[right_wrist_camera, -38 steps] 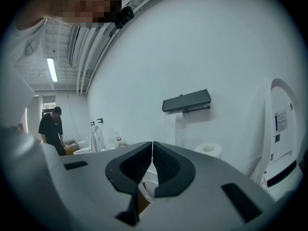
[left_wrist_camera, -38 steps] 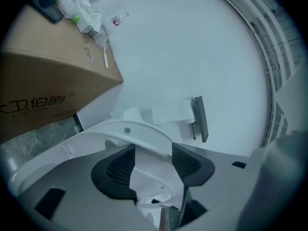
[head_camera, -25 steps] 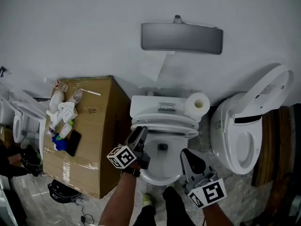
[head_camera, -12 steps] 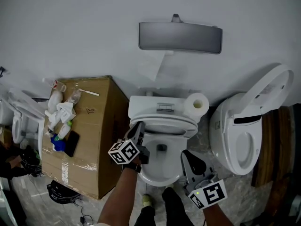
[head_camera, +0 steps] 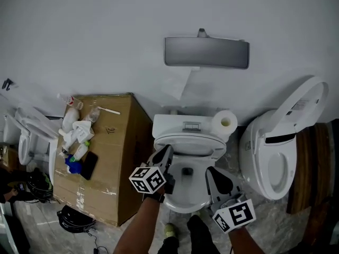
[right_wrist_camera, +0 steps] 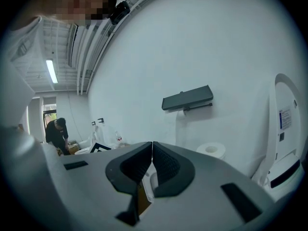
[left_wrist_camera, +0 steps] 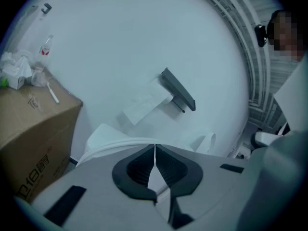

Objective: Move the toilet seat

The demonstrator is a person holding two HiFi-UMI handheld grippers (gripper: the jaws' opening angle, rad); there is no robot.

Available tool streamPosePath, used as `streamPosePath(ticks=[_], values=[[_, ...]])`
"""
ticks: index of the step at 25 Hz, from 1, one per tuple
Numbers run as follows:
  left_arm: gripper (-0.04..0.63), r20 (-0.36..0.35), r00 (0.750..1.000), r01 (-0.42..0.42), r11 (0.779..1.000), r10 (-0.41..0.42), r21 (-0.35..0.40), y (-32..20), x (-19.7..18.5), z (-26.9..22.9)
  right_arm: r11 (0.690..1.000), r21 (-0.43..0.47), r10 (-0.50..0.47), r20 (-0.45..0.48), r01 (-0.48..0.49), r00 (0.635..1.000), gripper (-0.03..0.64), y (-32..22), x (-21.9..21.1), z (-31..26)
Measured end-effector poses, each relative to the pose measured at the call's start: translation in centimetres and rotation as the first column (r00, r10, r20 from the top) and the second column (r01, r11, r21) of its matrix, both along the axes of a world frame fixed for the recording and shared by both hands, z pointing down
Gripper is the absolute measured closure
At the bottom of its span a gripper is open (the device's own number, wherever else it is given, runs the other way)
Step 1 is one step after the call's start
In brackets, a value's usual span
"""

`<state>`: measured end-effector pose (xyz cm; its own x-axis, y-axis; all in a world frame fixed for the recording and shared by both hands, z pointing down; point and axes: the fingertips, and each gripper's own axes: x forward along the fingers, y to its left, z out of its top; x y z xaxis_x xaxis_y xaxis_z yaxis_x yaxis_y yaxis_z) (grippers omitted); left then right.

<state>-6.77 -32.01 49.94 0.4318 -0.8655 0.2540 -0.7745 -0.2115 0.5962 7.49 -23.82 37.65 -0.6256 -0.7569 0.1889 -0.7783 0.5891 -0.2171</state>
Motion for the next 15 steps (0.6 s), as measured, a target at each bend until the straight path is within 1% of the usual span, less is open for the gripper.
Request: streamPosePath(ticks=[3,6,10,13,15], values=[[0.58,0.027,0.998,-0.052,0.998,0.05,0.042,2.3,1.0,-4.1,1.0,0.011,0.003,-0.008,-0.003,1.0,0.603,0.5,-1.1,-1.8],[0.583,0.068,0.992,-0.11,0.99,0.104,0.091,4.9,2.1,-9.0,0.999,0.029,0.021,0.001,-0.021,1.0,0.603,1.3,-1.8,-4.1],[0.586,0.154,0.974,-0.194,0.966,0.169,0.17,9.0,3.8,-15.8,0.997,0.069,0.042,-0.002,-0.042,0.999,0.604,3.1,-2.3,-7.6],[0.586,0.231,0.954,-0.242,0.947,0.192,0.211,11.9,4.8,-20.1,0.993,0.101,0.065,-0.005,-0.064,0.998,0.604,4.5,-2.8,-10.2],[0.586,0.244,0.95,-0.25,0.942,0.194,0.225,13.4,5.1,-22.4,0.99,0.121,0.078,-0.01,-0.076,0.997,0.604,5.4,-3.0,-11.9]])
